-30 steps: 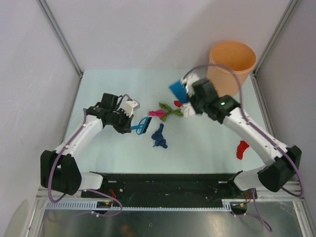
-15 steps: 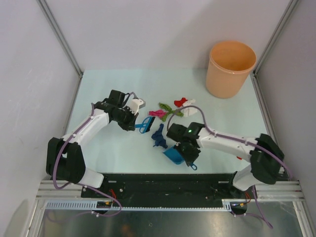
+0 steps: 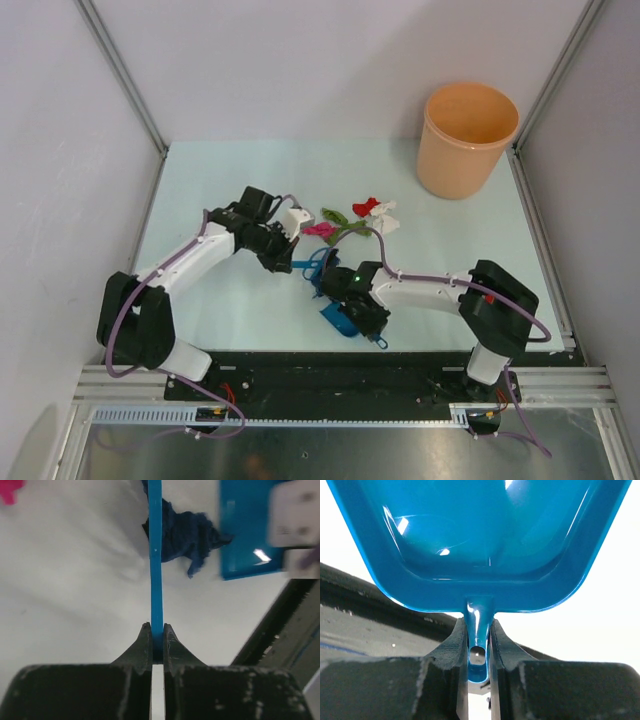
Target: Sweep away the paper scraps from the table
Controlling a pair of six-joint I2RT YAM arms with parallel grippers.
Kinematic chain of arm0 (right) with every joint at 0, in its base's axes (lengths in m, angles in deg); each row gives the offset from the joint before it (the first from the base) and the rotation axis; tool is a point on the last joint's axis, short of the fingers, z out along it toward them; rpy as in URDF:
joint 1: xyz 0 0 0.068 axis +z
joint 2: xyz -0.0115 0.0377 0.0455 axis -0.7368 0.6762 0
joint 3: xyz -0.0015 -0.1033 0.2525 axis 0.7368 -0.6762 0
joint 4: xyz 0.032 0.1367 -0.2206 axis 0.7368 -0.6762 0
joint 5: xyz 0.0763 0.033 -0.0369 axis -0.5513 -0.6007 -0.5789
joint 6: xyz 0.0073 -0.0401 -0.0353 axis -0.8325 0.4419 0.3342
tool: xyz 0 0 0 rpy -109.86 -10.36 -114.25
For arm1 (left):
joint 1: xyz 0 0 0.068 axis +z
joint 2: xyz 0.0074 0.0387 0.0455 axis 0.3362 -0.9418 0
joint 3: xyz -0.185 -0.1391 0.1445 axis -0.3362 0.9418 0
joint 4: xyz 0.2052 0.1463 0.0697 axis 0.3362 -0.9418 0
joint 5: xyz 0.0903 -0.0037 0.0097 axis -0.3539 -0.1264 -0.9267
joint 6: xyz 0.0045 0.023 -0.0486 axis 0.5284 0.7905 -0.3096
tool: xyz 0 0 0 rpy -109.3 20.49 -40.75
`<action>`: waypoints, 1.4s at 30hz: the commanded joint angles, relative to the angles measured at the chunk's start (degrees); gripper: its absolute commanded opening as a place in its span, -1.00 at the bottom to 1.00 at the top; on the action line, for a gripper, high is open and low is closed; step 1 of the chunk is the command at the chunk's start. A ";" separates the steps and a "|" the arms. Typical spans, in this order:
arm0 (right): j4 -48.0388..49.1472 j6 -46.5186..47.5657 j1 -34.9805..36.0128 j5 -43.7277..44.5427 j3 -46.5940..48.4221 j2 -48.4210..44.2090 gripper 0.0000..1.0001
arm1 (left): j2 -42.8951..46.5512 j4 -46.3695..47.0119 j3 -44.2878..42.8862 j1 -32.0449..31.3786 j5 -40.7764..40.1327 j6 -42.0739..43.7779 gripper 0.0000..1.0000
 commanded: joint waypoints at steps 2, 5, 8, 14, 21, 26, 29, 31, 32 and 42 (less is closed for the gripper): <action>9.02 1.91 -1.50 3.81 0.03 2.15 -1.00 | 4.30 -4.79 0.10 -5.71 13.44 5.39 -1.00; 11.84 2.53 -2.12 4.51 -0.14 2.15 -1.00 | 8.94 -6.47 0.36 -6.77 19.08 7.59 -1.00; 13.52 2.88 -2.30 6.01 -0.67 0.93 -1.00 | 10.81 -6.91 0.02 -6.33 14.80 7.00 -0.99; 18.79 4.28 -1.95 6.27 -4.18 -1.54 -1.00 | 9.94 -7.00 -0.86 -2.73 6.02 4.97 -1.00; 25.21 6.39 -1.86 8.73 -7.17 -4.26 -1.00 | 10.46 -7.26 -2.27 -2.55 3.71 4.70 -1.00; 28.99 7.54 -2.82 6.54 -9.54 -6.37 -1.00 | 12.13 -7.44 -6.65 0.34 3.35 1.89 -0.99; 30.48 8.06 -3.17 6.36 -10.86 -8.04 -1.00 | 13.01 -8.84 -9.55 3.16 7.91 2.32 -1.00; 31.36 8.76 -3.44 5.83 -11.39 -9.18 -1.00 | 12.92 -9.46 -10.27 3.60 10.12 3.29 -1.00; 31.45 8.86 -3.53 5.66 -11.57 -9.53 -1.00 | 12.66 -9.72 -10.79 3.60 10.12 3.47 -1.00; 18.31 12.19 -6.42 4.96 -6.30 -20.08 -1.00 | 6.87 -8.49 -13.96 11.94 1.69 1.45 -1.00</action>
